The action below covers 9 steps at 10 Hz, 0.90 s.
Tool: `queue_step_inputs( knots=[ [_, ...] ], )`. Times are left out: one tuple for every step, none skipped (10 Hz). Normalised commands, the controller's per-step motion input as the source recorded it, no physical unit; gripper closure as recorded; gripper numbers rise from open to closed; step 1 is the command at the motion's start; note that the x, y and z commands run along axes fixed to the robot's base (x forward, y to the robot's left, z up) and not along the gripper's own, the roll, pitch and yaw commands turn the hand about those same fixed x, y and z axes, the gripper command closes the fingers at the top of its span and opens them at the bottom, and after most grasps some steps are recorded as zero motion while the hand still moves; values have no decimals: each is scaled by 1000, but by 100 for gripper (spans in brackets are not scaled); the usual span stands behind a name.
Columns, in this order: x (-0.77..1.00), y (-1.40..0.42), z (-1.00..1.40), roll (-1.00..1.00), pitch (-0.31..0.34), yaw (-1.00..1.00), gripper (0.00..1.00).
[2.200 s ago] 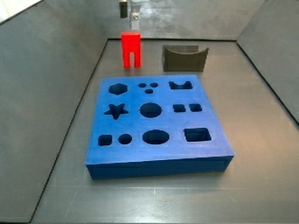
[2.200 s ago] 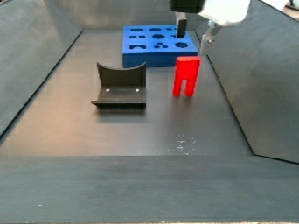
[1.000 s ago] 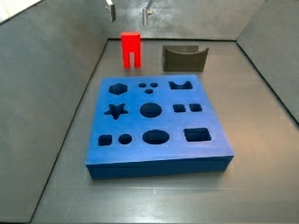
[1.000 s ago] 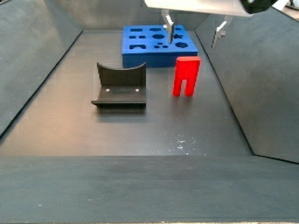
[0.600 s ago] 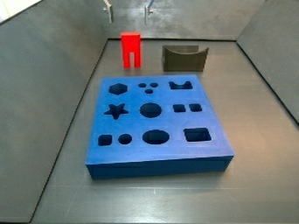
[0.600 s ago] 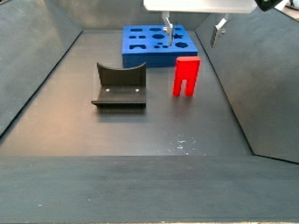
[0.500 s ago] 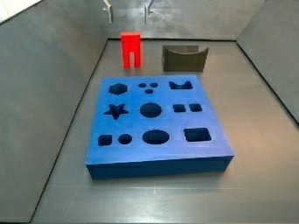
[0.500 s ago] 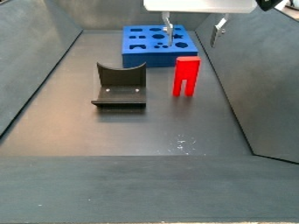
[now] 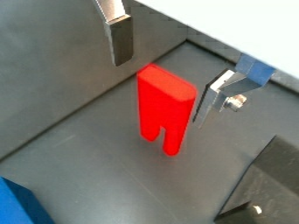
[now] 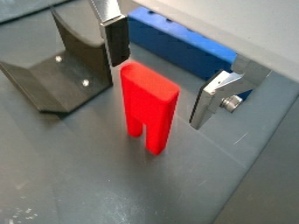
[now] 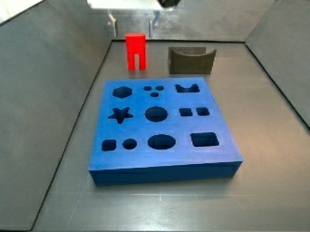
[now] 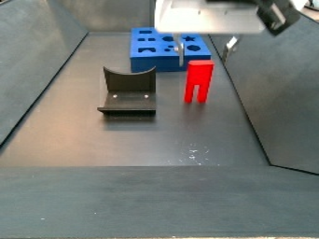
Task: Pick up the square-circle object. Move up. Rotate the square-circle object. Move to above the board. Insert the square-circle object.
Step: Rotate the square-circle object, then move to above the board.
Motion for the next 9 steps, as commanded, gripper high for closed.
queue_step_inputs(
  knots=[
    [36, -2, -687, -13, -28, 41, 0],
    [39, -4, -485, -15, -28, 40, 0],
    [41, -5, -339, -17, -25, 40, 0],
    [0, 0, 0, -19, -22, 40, 100],
    [30, -179, 1000, 264, 51, -171, 100],
    [26, -178, 1000, 263, 62, -166, 100],
    [21, -163, 1000, 263, 72, -123, 100],
    [18, -153, 1000, 255, 68, -60, 100],
    [17, -151, 1000, 244, 67, -22, 100]
  ],
)
